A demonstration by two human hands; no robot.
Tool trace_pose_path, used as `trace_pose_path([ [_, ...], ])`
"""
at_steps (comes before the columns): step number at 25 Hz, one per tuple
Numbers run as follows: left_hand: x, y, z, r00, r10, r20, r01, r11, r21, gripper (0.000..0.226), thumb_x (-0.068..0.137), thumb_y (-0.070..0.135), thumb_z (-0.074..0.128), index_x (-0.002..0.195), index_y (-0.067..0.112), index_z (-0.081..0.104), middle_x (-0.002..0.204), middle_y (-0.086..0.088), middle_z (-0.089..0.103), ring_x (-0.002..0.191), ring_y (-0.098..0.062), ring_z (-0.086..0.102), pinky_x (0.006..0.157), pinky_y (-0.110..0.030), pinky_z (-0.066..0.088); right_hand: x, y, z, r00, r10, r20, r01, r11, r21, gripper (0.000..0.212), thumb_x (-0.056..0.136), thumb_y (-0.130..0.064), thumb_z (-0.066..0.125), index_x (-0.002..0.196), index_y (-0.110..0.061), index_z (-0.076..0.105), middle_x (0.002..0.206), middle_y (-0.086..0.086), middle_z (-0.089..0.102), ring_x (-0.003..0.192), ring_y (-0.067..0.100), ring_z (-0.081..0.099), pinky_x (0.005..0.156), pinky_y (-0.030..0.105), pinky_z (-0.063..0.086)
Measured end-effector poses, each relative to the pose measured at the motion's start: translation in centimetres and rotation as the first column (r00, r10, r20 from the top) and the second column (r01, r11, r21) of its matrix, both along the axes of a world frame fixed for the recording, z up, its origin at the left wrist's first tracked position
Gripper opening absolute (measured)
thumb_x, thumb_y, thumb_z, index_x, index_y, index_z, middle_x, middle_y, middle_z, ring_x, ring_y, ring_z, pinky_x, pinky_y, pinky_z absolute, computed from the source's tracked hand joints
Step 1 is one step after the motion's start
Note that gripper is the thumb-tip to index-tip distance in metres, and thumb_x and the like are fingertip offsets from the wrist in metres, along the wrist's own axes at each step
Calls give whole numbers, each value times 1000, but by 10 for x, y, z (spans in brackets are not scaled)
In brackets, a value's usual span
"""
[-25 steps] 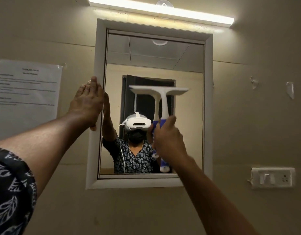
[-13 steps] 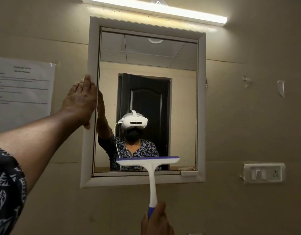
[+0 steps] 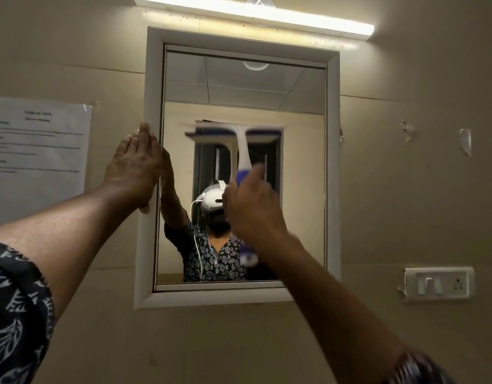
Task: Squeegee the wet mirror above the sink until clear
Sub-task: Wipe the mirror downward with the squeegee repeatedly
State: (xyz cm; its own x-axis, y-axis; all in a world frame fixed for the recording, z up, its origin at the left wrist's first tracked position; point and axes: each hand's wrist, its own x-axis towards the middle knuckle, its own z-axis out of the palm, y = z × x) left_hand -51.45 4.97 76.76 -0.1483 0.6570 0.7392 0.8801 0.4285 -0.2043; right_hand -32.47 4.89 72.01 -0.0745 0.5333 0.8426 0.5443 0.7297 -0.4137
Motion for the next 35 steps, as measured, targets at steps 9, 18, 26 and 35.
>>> trace_pose_path([
  [9, -3, 1, -1, 999, -47, 5, 47, 999, 23, 139, 55, 17, 90, 149, -1, -11, 155, -22, -20, 146, -34, -8, 118, -37, -2, -45, 23, 111, 996, 23, -81, -26, 999, -33, 25, 96, -23, 43, 115, -11, 32, 93, 9, 50, 77, 22, 58, 47, 24, 39],
  [18, 0, -3, -1, 999, -34, 23, 34, 999, 0, 139, 56, 19, 89, 149, 0, -13, 154, -21, -22, 146, -33, -11, 118, -38, -2, -37, 30, 83, 1000, -1, 7, 2, 997, -83, 26, 96, -24, 44, 114, -14, 29, 110, 16, 53, 91, 29, 60, 67, 34, 50],
  [26, 3, -8, -1, 998, -57, 38, 57, 998, -3, 142, 54, 21, 90, 149, -1, -14, 154, -21, -22, 146, -33, -11, 118, -37, -3, -33, 26, 6, 999, -22, 44, 28, 991, -131, 31, 93, -26, 47, 114, -14, 27, 115, 18, 54, 95, 32, 61, 81, 46, 53],
  [35, -2, -5, -1, 992, -116, 45, 114, 993, 45, 141, 52, 19, 91, 150, 2, -9, 156, -18, -18, 146, -31, -9, 117, -36, -3, -34, 21, -85, 980, -165, 108, 183, 968, -173, 55, 95, -36, 42, 138, -13, 17, 131, 16, 48, 107, 28, 58, 70, 29, 39],
])
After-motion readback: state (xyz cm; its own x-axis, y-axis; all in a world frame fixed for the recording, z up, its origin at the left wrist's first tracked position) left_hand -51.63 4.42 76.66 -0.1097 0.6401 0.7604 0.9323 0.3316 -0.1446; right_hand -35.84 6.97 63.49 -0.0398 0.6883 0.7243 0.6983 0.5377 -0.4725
